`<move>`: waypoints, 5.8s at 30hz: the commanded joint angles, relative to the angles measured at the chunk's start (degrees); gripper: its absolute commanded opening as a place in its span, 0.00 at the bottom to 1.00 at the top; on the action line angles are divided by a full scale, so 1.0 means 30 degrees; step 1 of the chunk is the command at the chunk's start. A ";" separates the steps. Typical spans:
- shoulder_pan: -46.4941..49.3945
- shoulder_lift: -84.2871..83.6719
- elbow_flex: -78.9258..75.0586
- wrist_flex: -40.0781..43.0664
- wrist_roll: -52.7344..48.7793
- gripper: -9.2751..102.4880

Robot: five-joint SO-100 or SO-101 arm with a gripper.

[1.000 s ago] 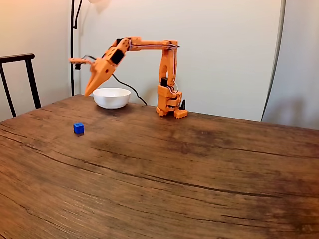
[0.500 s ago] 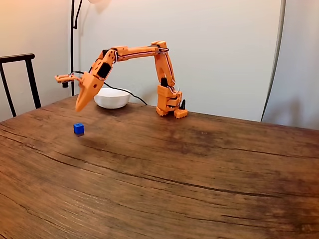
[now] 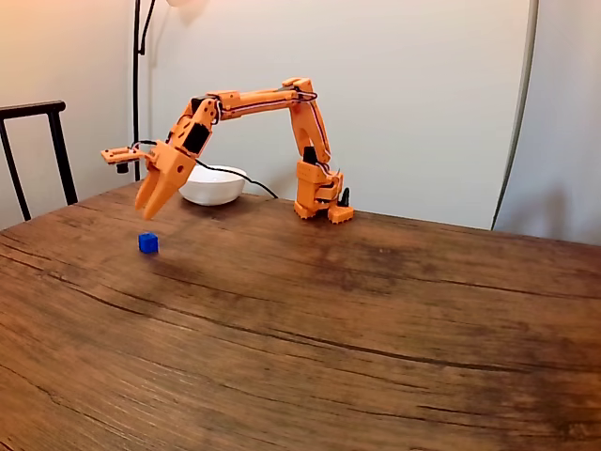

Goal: Grasp the cube and drop it in the bowl

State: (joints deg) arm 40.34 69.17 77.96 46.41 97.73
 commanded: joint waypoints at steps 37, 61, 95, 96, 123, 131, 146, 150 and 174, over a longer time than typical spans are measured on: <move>-0.1494 -0.3135 0.0527 -0.1816 -0.0029 0.52; -0.1260 -0.3369 0.0586 -0.1846 0.0176 0.28; -0.0791 -0.3398 0.1611 -0.3428 0.0117 0.12; -0.0791 -0.3398 0.1553 -0.3428 0.0146 0.12; 0.0029 -0.3018 -1.3887 1.2334 0.3867 0.12; 0.1201 -0.2988 -1.7783 1.7402 0.4570 0.12; 0.4512 0.3193 -1.3740 1.8135 0.7119 0.12; 0.5654 0.6006 -1.0752 1.8135 0.7881 0.12; 1.3213 1.7900 0.9551 1.1133 1.0605 0.12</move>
State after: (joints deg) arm 78.22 120.06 102.66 83.67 129.20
